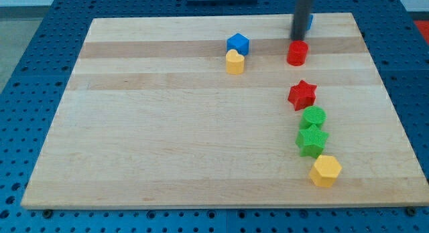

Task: Move the blue triangle towards the top center of the board

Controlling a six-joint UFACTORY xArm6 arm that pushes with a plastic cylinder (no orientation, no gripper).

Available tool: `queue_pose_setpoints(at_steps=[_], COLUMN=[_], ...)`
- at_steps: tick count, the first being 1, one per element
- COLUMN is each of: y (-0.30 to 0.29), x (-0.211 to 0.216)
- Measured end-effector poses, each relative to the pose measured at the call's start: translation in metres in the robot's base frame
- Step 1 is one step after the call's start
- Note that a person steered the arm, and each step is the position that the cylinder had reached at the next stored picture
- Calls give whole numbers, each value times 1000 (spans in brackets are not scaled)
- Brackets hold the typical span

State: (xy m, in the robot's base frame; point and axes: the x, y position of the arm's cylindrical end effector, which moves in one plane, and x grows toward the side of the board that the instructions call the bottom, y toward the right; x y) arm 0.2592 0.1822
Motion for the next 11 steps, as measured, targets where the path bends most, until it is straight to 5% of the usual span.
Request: queue_pose_setpoints(at_steps=[1,4,5,7,9,10,11], y=[5,55,29,-143,-199,-269,-311], x=[-49,-68,-67,-41,-25,47,177])
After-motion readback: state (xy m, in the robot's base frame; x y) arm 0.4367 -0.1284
